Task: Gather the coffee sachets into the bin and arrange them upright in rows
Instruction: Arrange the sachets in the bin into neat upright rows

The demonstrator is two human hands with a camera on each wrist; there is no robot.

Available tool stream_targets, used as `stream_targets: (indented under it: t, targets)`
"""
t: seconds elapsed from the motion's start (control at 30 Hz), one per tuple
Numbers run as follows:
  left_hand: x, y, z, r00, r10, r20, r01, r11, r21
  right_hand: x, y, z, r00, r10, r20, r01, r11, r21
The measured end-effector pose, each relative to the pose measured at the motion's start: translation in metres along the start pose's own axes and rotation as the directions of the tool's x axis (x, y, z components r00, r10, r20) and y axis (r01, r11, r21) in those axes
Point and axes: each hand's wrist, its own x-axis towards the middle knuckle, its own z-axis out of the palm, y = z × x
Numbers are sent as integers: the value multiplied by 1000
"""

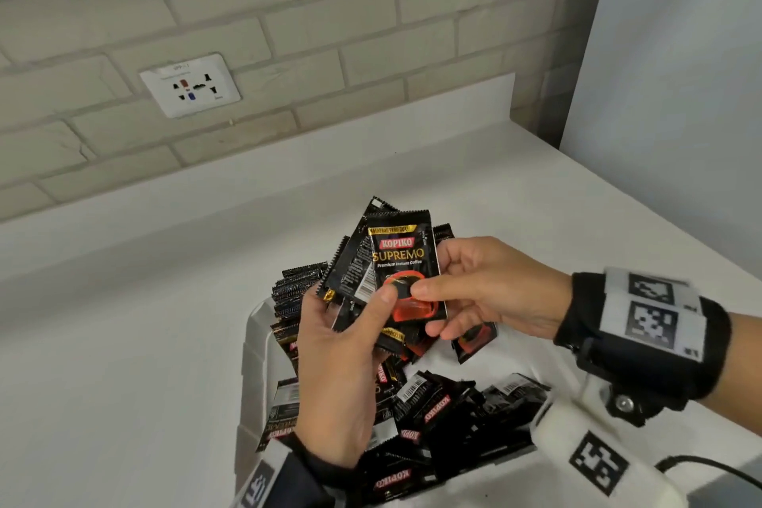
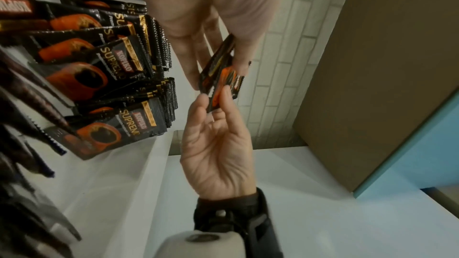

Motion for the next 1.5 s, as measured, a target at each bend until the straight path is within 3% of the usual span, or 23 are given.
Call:
stream_targets:
  t: [0.1, 0.23, 0.33, 0.6, 0.77, 0.9, 0.97, 1.1, 1.27, 1.5]
  targets:
    - [1, 1, -2, 1000, 14, 8, -14, 1000, 23, -1, -4, -1, 998, -59, -31, 51, 977, -207]
    - [3, 1, -6, 1000, -8, -13, 8, 998, 59, 2, -29, -15, 942, -289, -173, 194, 885, -422]
    - [1, 0, -5, 999, -30, 21, 28, 996, 88, 5, -44, -22, 921, -368, -125, 261, 823, -504]
    - [1, 2, -4, 998, -55, 13, 55, 998, -11, 10, -43, -30, 949, -311, -55, 201, 728, -656]
    - [5, 1, -16, 993, -112, -30, 108, 988, -113, 4, -39, -43, 968, -244, -55, 191, 863, -468]
    - [9, 6, -31, 989, -117, -95, 106, 987, -123, -1, -26, -55, 987, -158, -14, 133, 873, -469]
    - [10, 9, -37, 986, -118, -115, 102, 985, -142, -3, -15, -58, 994, -104, 37, 106, 797, -595]
    - [8, 13, -39, 985, -110, -131, 89, 983, -158, -2, 4, -58, 995, -59, 85, 103, 511, -853]
    - [5, 14, -38, 986, -102, -129, 81, 984, -157, 6, 11, -56, 989, -106, 102, 132, 330, -935]
    - [2, 14, -37, 986, -101, -129, 80, 983, -163, 7, 12, -57, 988, -145, 59, 69, 62, -996]
